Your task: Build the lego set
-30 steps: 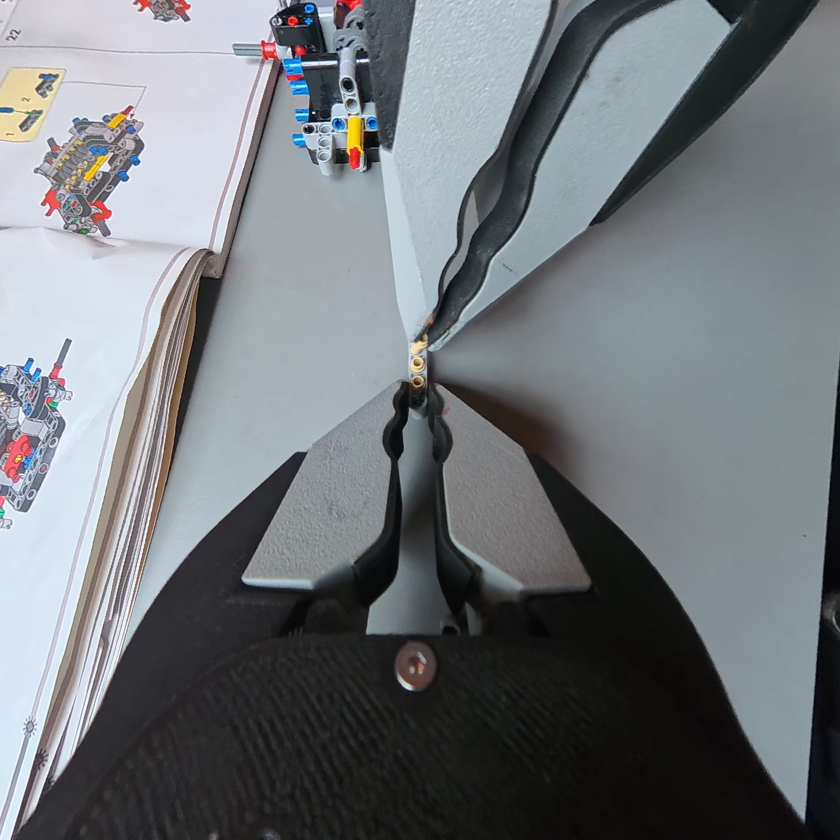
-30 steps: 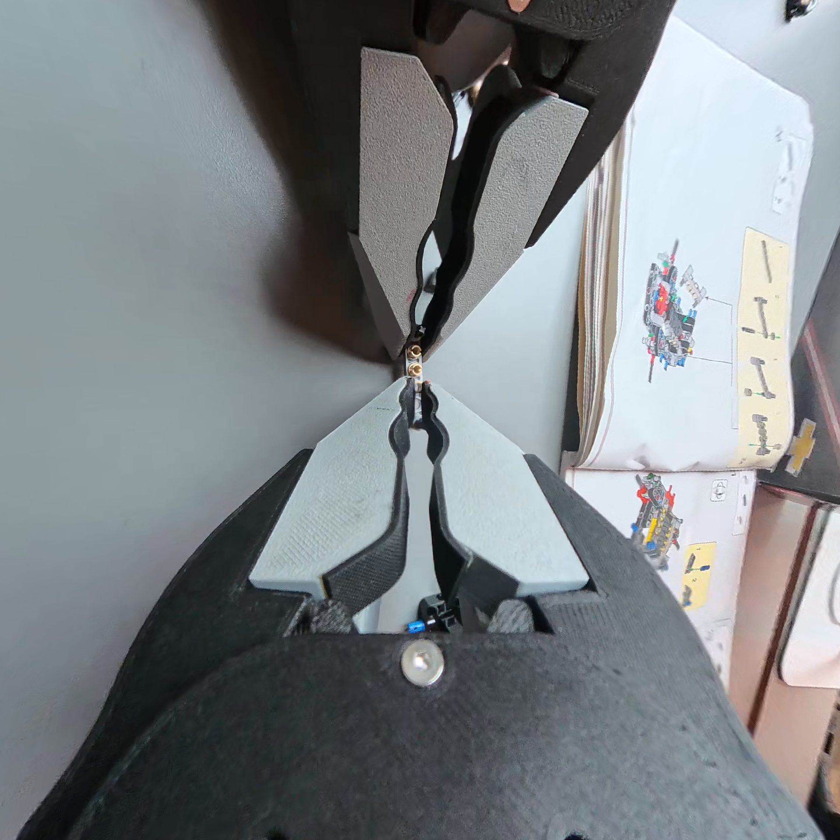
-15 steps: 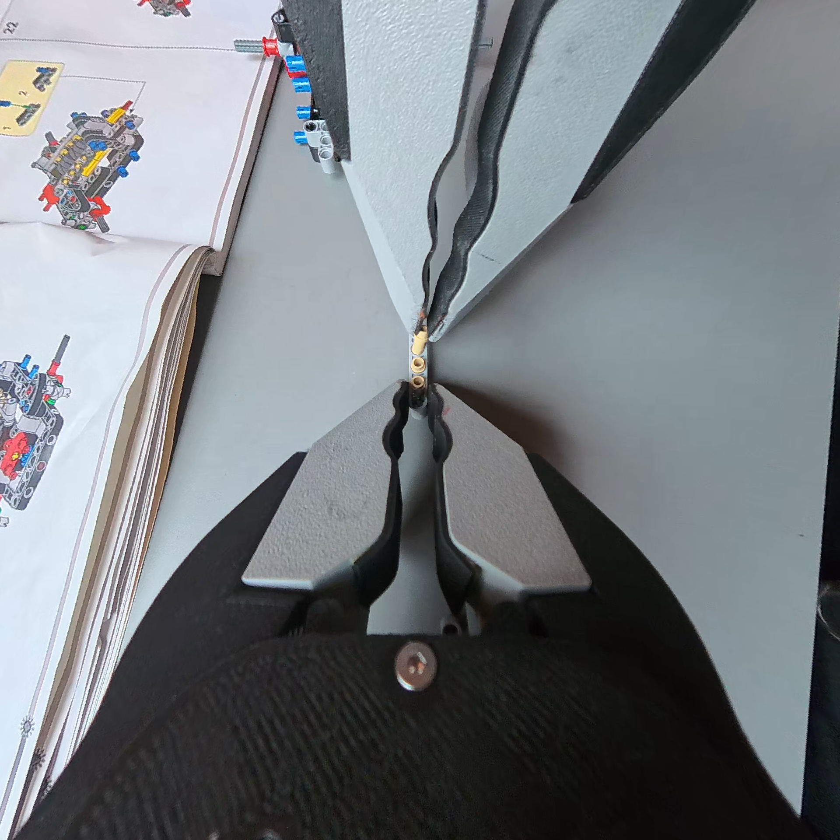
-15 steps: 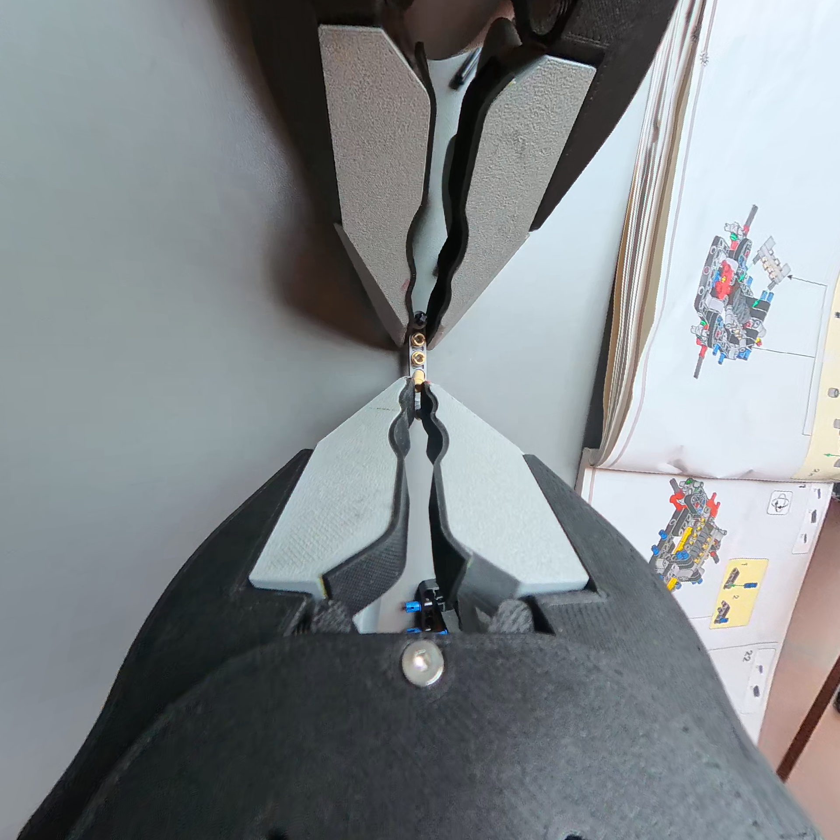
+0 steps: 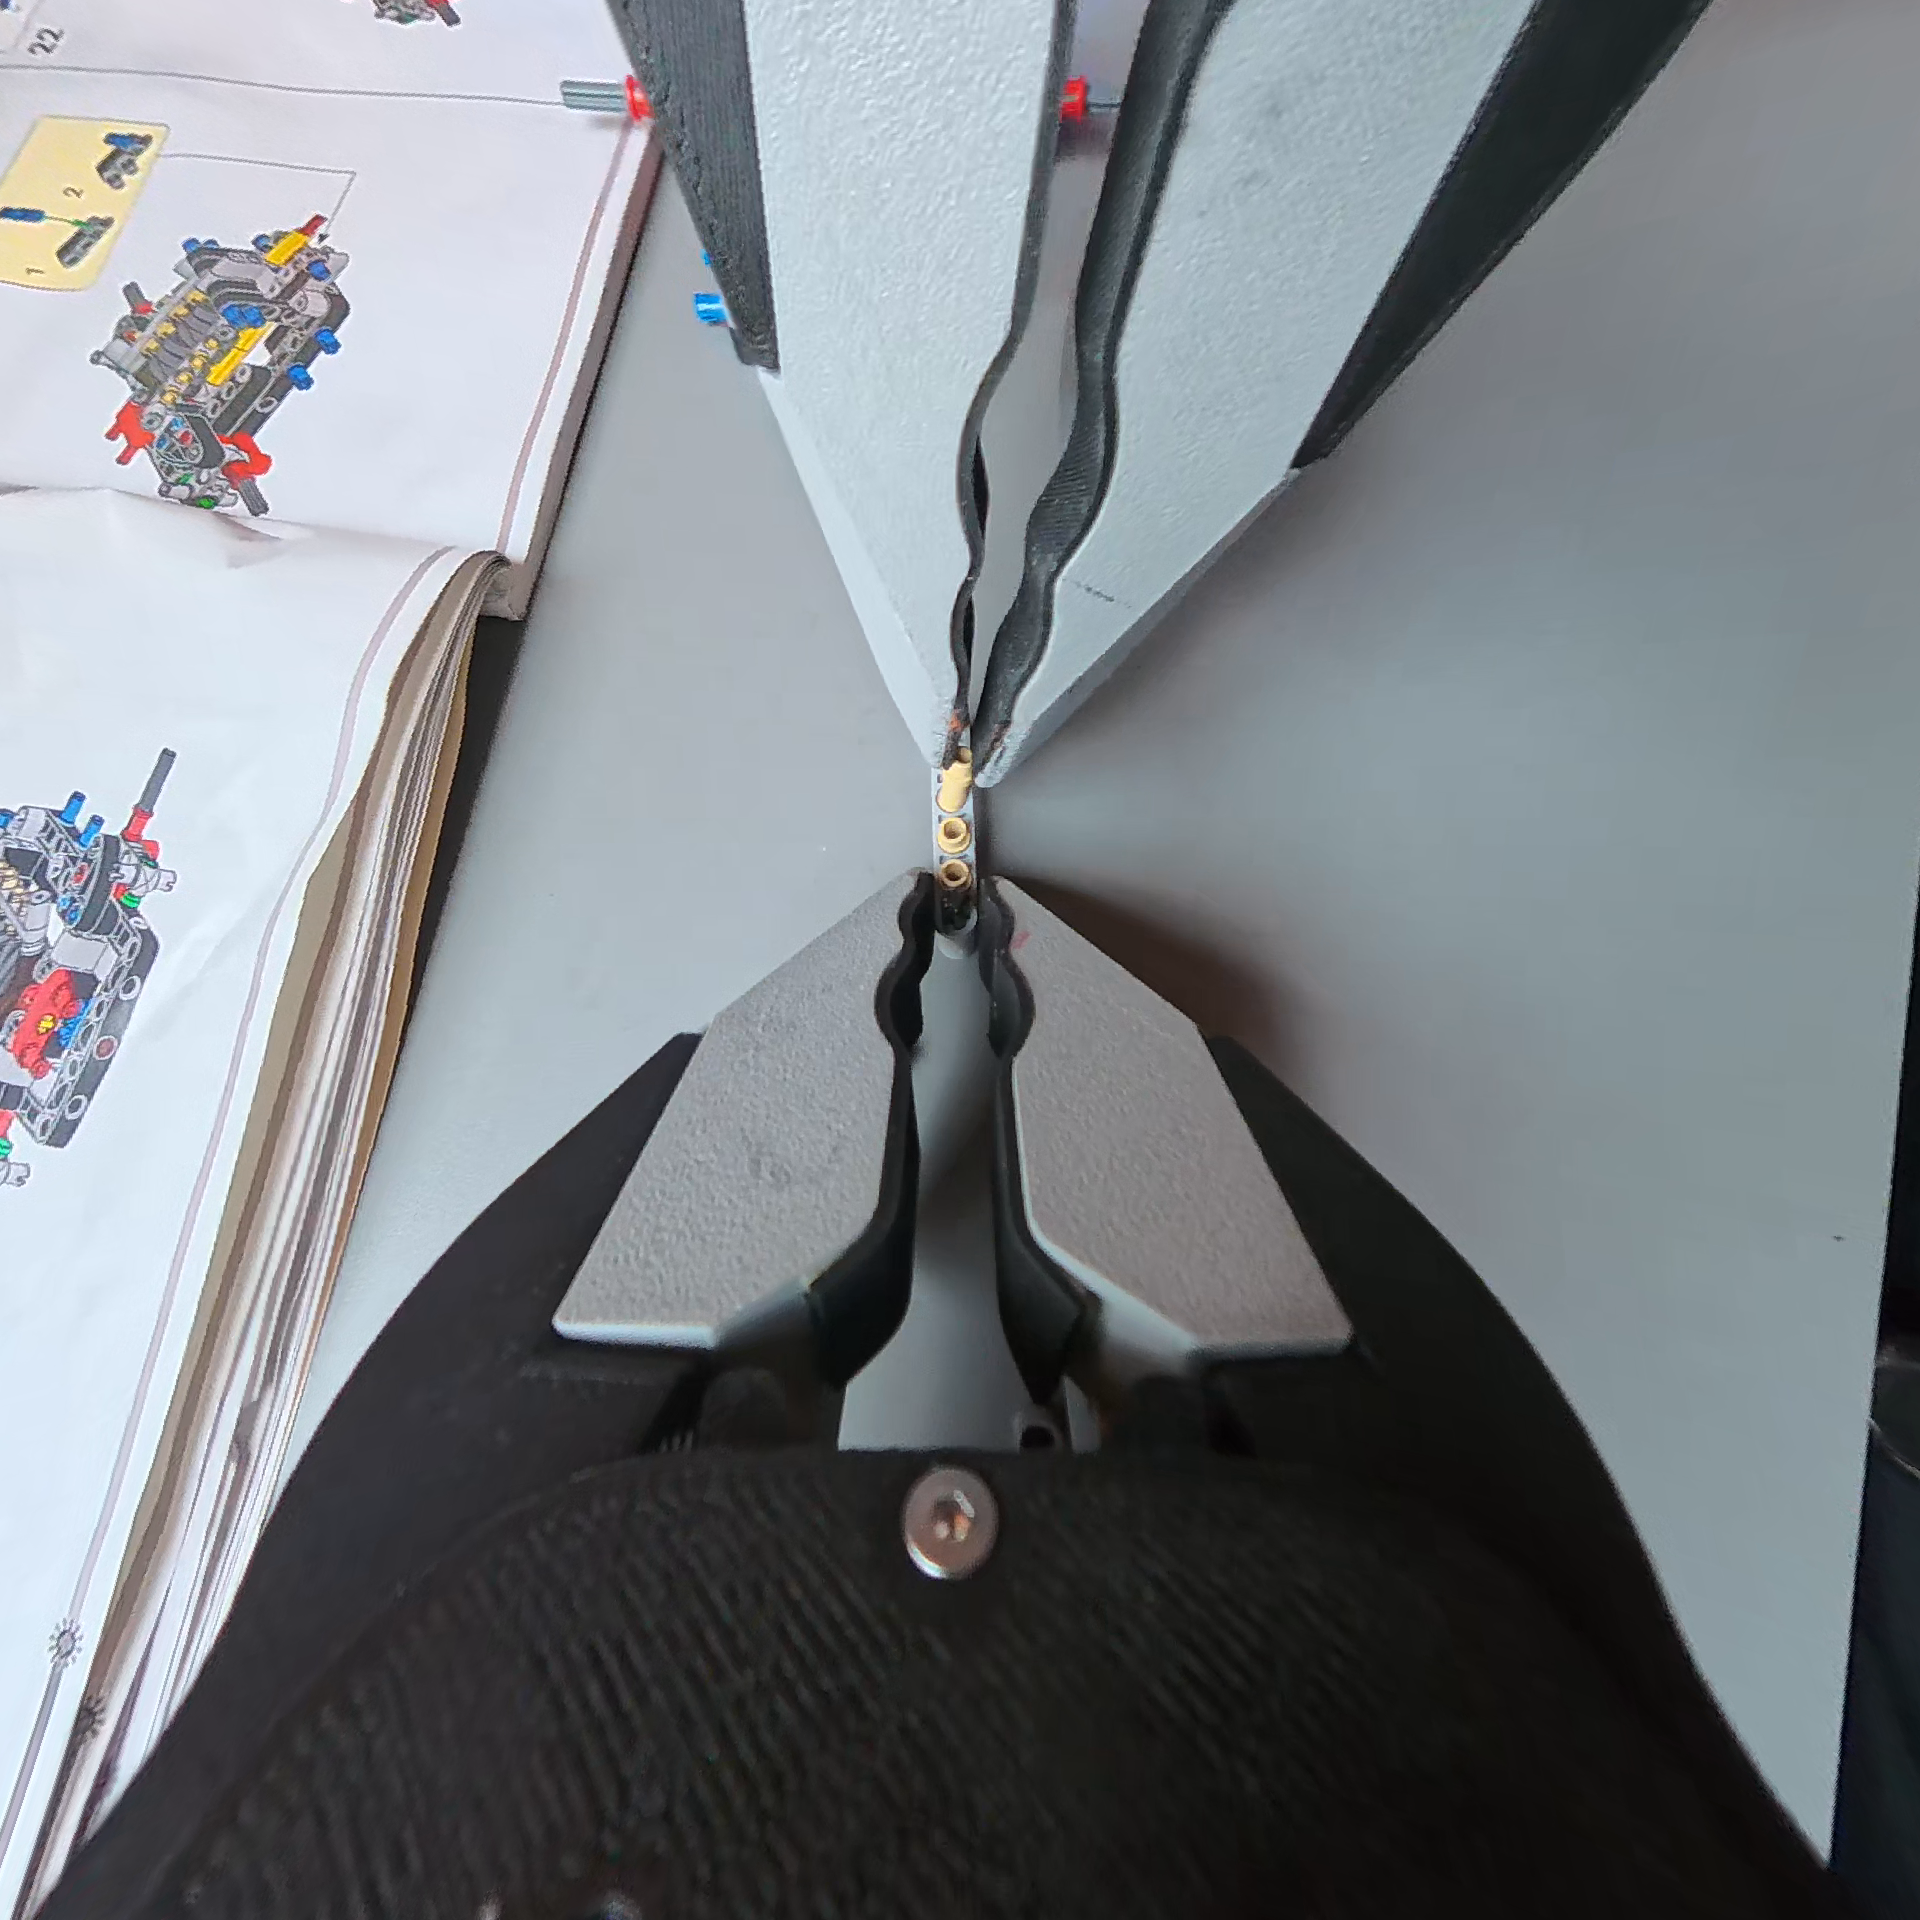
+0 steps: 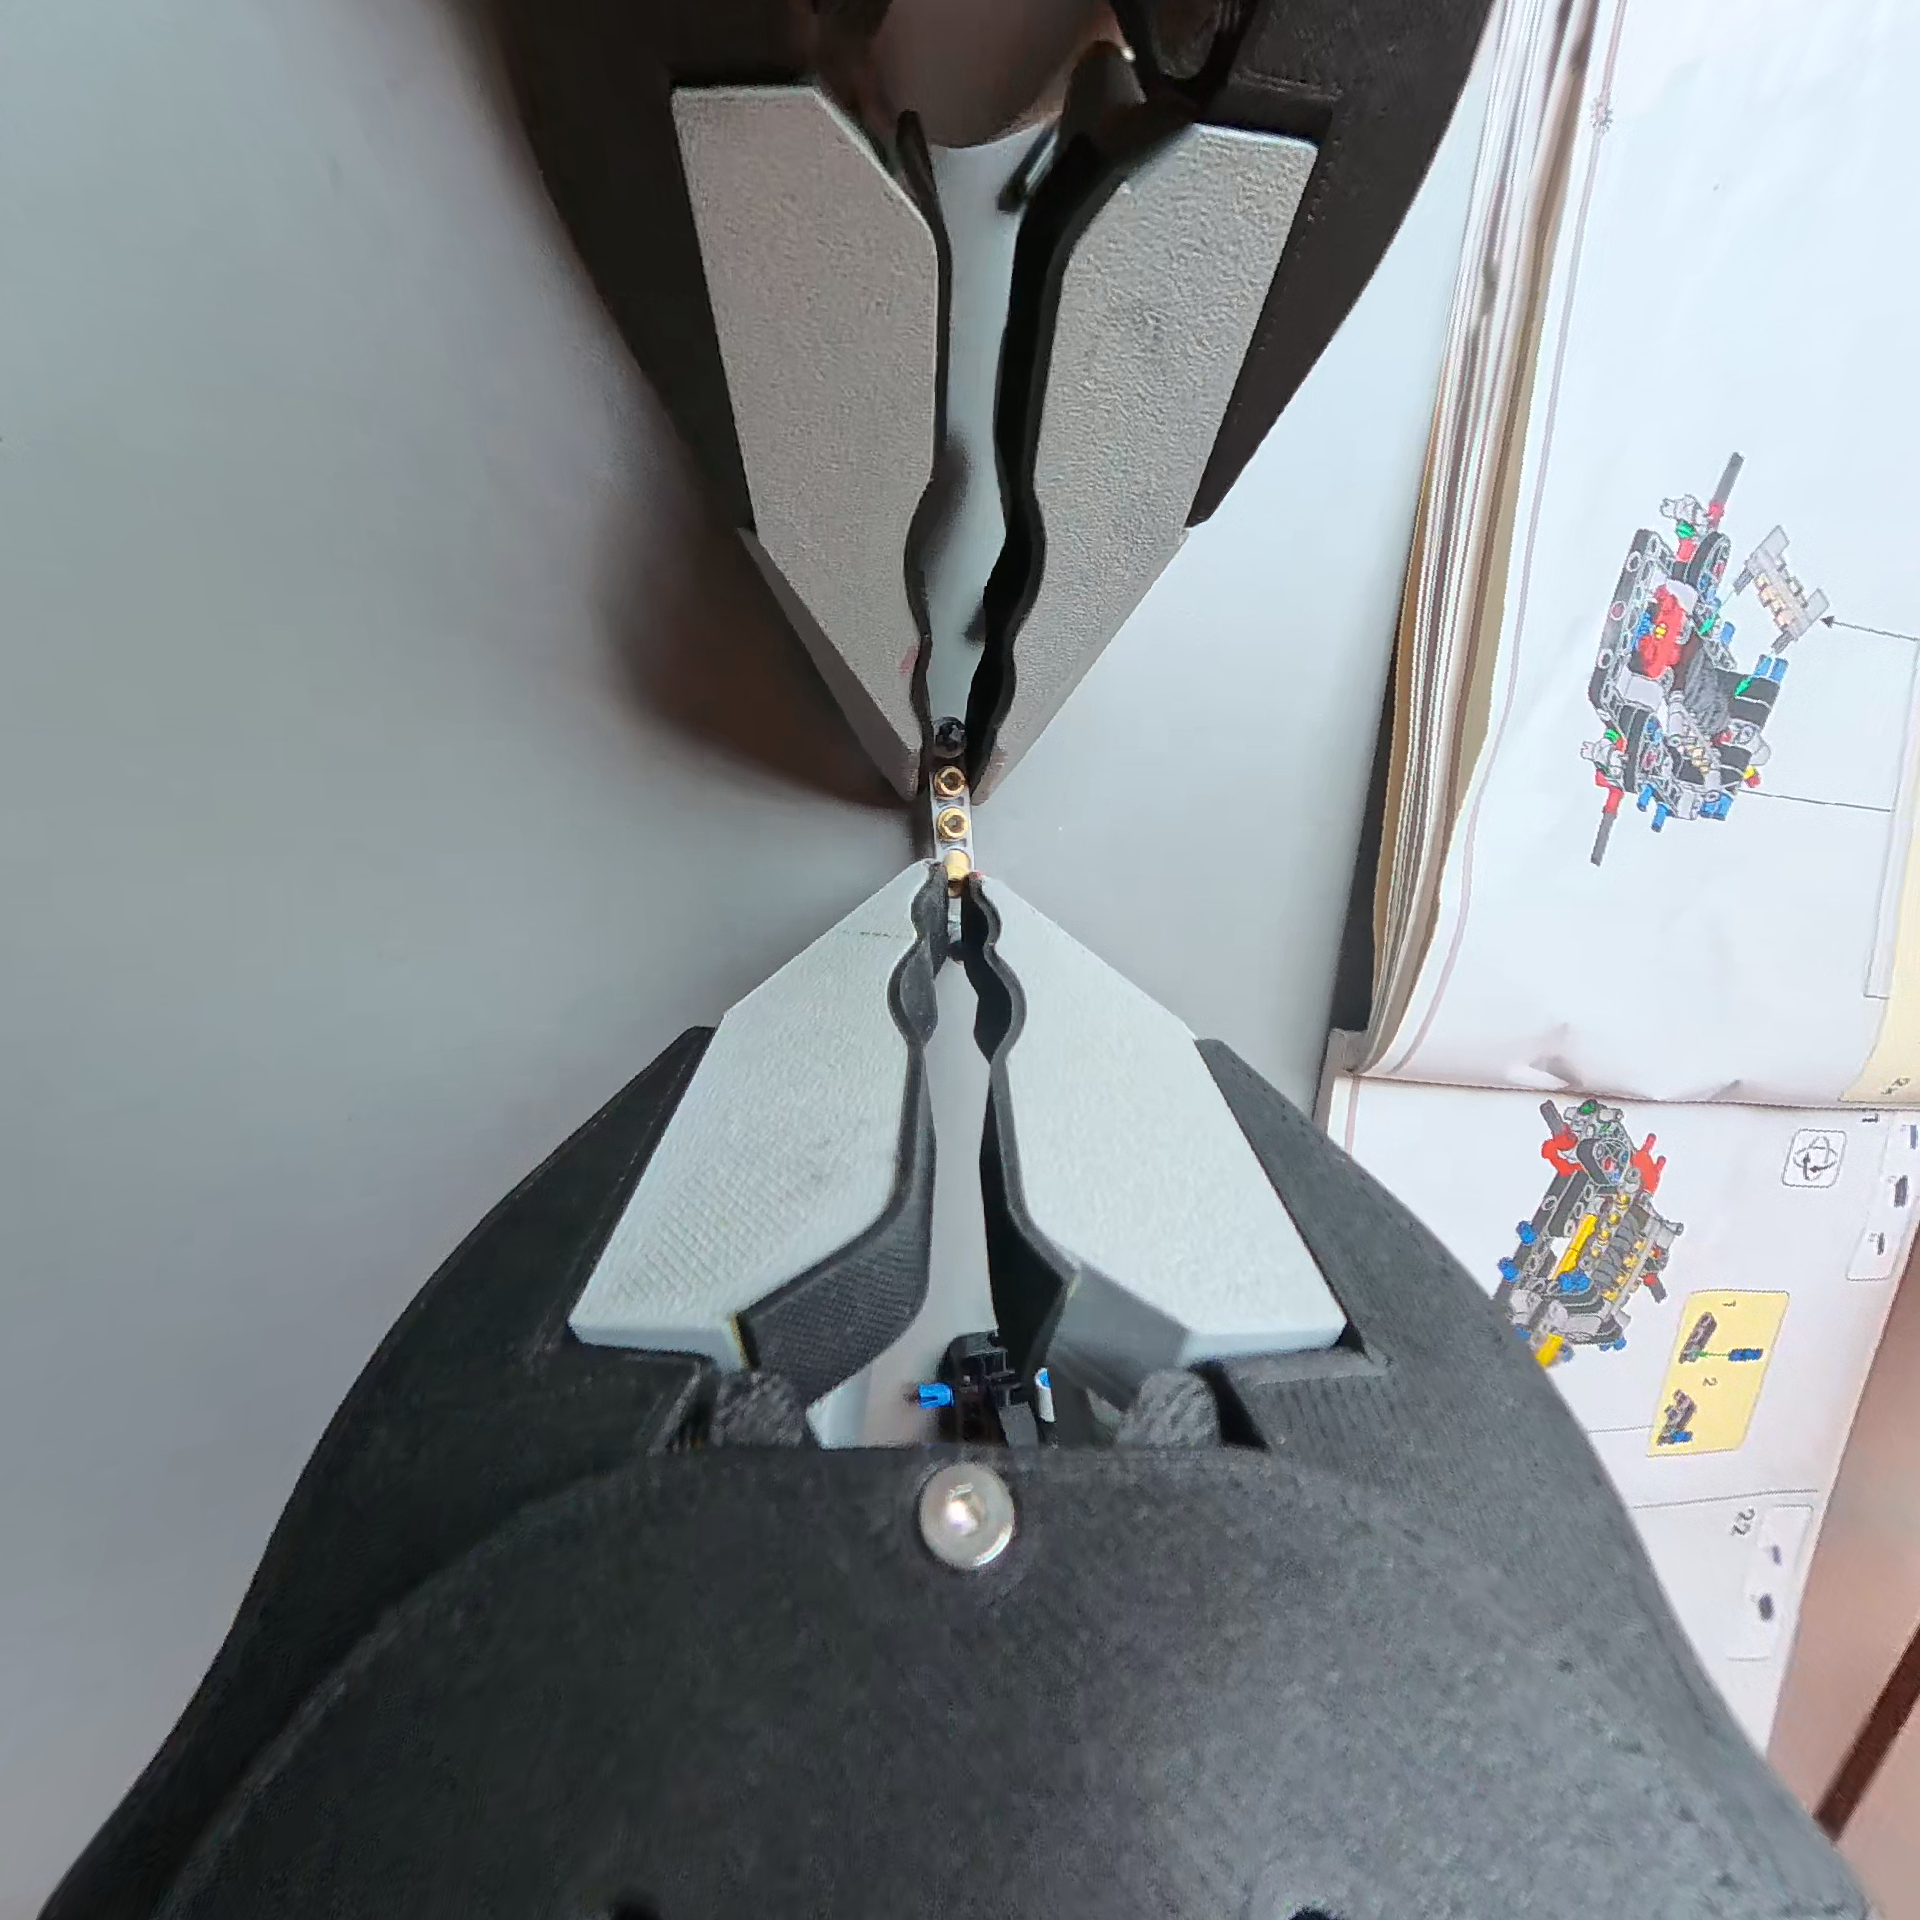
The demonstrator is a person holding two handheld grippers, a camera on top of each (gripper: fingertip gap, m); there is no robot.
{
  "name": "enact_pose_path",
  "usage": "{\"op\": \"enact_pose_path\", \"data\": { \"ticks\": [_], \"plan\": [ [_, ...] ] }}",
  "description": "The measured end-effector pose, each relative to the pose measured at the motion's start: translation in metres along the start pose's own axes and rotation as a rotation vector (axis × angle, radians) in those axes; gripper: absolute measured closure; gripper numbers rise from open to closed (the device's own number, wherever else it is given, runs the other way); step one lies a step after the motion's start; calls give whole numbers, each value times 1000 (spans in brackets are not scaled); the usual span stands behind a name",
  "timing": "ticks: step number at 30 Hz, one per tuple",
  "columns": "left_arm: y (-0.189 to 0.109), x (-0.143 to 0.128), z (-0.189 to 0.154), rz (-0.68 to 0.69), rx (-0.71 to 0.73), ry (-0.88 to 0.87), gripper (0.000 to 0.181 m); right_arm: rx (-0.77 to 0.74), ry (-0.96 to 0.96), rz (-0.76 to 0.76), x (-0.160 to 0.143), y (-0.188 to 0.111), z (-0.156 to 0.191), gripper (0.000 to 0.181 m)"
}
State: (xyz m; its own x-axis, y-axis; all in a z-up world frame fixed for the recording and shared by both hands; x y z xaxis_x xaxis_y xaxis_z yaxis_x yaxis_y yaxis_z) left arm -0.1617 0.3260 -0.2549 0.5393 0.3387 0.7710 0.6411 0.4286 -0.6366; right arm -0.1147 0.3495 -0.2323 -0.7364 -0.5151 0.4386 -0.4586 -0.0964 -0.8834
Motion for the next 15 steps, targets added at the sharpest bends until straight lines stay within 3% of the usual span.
{"op": "enact_pose_path", "data": {
  "ticks": [15],
  "plan": [
    [1,0,0,-3,-5,2,176,1,-11,37,1,-1,2,181]
  ]
}}
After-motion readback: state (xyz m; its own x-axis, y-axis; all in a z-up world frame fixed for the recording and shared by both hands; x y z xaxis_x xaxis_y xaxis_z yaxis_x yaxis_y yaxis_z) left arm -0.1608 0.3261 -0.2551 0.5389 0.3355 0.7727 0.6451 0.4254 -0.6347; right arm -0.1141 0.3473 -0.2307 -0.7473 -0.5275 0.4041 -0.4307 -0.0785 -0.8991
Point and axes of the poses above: each gripper's, where its closed fingertips meet, y out along the fingers, x out of its top, z = x × y across the jaws, the point moved 4 cm from there along -y, back along the fingers, and after that the axes turned 4 degrees about -z, right-handed, at the moved point
